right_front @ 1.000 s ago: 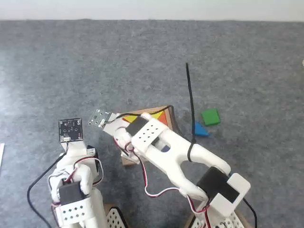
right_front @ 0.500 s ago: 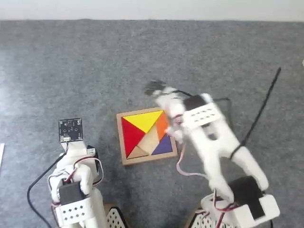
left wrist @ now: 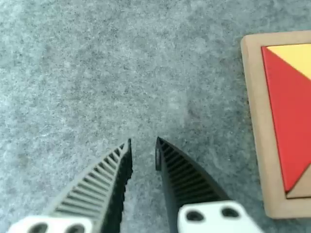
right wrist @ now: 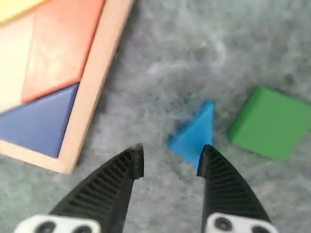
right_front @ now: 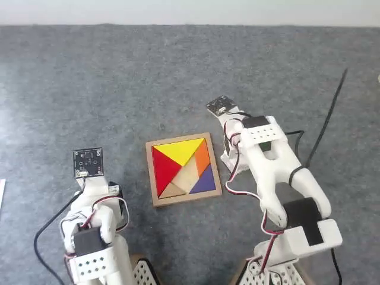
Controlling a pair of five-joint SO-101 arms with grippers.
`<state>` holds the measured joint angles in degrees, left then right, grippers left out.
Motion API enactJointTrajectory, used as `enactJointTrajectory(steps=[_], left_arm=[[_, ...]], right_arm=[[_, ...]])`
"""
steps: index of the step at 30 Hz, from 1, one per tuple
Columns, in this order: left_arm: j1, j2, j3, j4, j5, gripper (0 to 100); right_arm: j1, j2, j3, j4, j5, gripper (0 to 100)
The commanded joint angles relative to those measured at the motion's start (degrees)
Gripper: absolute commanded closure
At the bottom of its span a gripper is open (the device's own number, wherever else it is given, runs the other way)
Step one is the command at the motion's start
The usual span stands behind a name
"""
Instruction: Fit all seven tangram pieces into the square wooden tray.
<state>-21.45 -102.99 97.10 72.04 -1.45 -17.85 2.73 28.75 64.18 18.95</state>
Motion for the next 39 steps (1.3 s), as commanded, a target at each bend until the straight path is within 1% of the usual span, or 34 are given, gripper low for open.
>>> enactJointTrajectory(steps=[1,4,9,15,17,21,25,31,33,37,39], left_arm=[[-0.4,-1.1,-0.7,0.2,-0.1,92],[-0.4,-1.1,-0.7,0.2,-0.1,92],[-0.4,-1.1,-0.7,0.2,-0.1,92],[-0.4,-1.1,-0.7,0.2,-0.1,92],[-0.4,-1.1,-0.7,0.2,-0.1,92],[-0.4,-1.1,-0.7,0.2,-0.1,92],[-0.4,-1.1,-0.7,0.2,-0.1,92],[-0.4,-1.1,-0.7,0.2,-0.1,92],[-0.4,-1.1,-0.7,0.2,-0.1,92],[-0.4,-1.1,-0.7,0.2,-0.1,92],[-0.4,-1.1,-0.7,0.2,-0.1,92]], right_arm=[[0.0,-0.1,-2.3,-0.1,-0.5,80.0],[-0.1,0.1,-1.0,-2.1,1.3,80.0],[0.4,0.4,-0.8,-3.8,2.4,80.0],[1.0,5.3,-0.9,-3.5,8.8,80.0],[1.0,5.6,-0.9,-2.8,9.8,80.0],[1.1,4.8,-0.5,-2.0,10.8,80.0],[2.9,4.8,-1.0,-2.5,10.6,80.5],[4.4,4.4,-1.7,-3.8,7.9,80.6],[5.4,4.4,-2.1,-3.8,7.9,83.8],[6.0,4.4,-2.2,-4.9,7.8,98.4],[5.9,4.4,-2.0,-5.6,7.8,98.4]])
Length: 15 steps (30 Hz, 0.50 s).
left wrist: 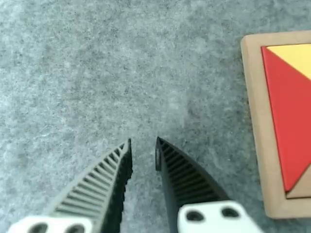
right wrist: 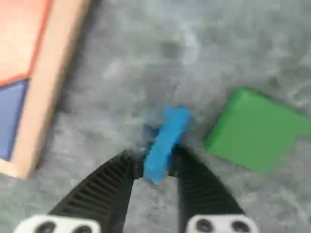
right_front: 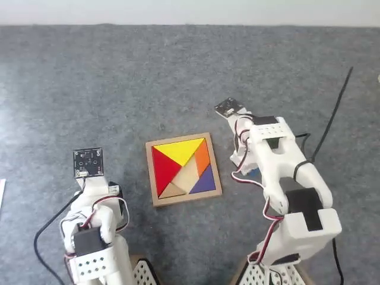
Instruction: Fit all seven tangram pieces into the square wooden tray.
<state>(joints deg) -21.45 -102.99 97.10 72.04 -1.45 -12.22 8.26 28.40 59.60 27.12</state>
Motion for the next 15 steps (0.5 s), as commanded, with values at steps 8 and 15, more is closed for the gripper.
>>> enactJointTrajectory(steps=[8,15], left_arm=[[-0.4,-1.1,-0.7,0.2,-0.1,92],[-0.4,-1.1,-0.7,0.2,-0.1,92]], right_arm=[[0.3,-1.2,-1.7,-1.2,-0.4,98.0],[-0.3,-4.8,-1.4,0.0,-0.6,99.1]])
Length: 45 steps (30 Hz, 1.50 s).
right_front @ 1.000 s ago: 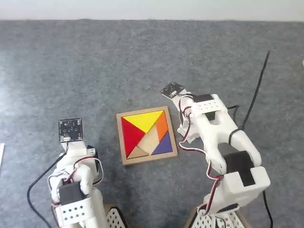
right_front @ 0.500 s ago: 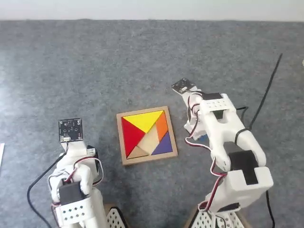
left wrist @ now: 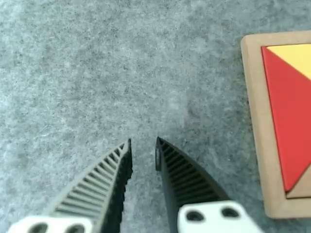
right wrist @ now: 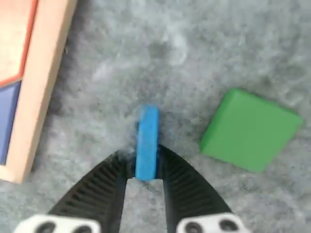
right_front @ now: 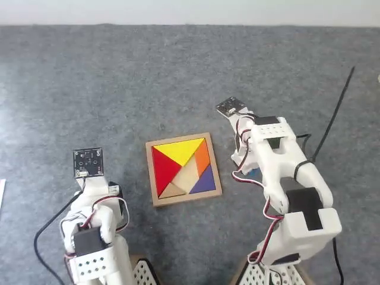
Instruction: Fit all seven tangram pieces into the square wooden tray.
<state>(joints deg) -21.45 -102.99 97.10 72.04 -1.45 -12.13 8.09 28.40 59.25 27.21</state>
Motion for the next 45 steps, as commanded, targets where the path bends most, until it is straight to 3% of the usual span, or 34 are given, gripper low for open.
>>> enactJointTrajectory(steps=[1,6,11,22,27,35,45], left_arm=[[-0.4,-1.1,-0.7,0.2,-0.1,92],[-0.4,-1.1,-0.7,0.2,-0.1,92],[-0.4,-1.1,-0.7,0.2,-0.1,92],[-0.4,-1.1,-0.7,0.2,-0.1,92],[-0.4,-1.1,-0.7,0.2,-0.1,92],[-0.4,-1.1,-0.7,0.2,-0.1,92],[-0.4,-1.1,-0.7,0.2,-0.1,92]], right_arm=[[-0.3,-5.8,-1.4,1.2,-1.4,99.0],[-3.6,-15.2,1.2,5.4,-1.7,99.0],[-14.5,-21.3,3.6,5.7,-1.9,99.0],[-30.1,-12.5,-5.7,4.6,-6.0,99.0],[-30.3,0.1,-15.5,6.9,2.6,99.0],[-30.4,12.6,-34.9,19.8,16.3,98.7],[-30.3,16.7,-38.3,18.5,35.2,94.5]])
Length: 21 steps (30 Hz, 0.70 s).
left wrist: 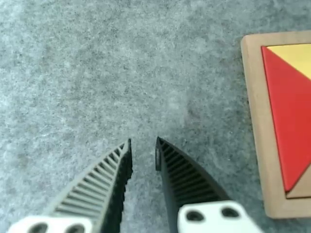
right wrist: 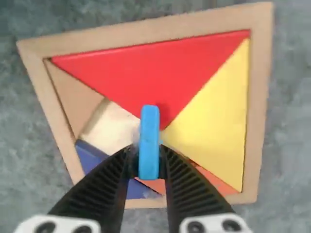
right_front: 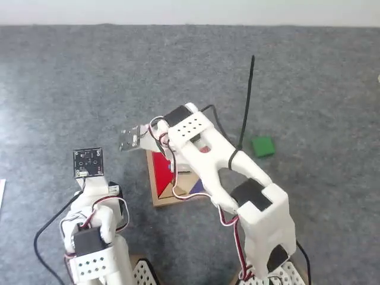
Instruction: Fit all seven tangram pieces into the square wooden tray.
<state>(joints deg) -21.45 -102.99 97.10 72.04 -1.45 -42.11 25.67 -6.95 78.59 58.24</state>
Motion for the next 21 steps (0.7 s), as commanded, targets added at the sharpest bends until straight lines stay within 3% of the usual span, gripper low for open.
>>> enactJointTrajectory(steps=[1,6,12,21], left_arm=[[-0.4,-1.1,-0.7,0.2,-0.1,92],[-0.4,-1.1,-0.7,0.2,-0.1,92],[-0.4,-1.1,-0.7,0.2,-0.1,92],[-0.4,-1.1,-0.7,0.2,-0.1,92]], right_arm=[[-0.3,-0.8,-3.0,-1.9,4.5,94.4],[0.0,-0.8,-3.0,-5.2,4.7,93.1],[-0.1,-0.8,-3.0,-4.8,4.7,78.1],[0.4,-5.8,-4.1,-4.6,1.3,77.8]])
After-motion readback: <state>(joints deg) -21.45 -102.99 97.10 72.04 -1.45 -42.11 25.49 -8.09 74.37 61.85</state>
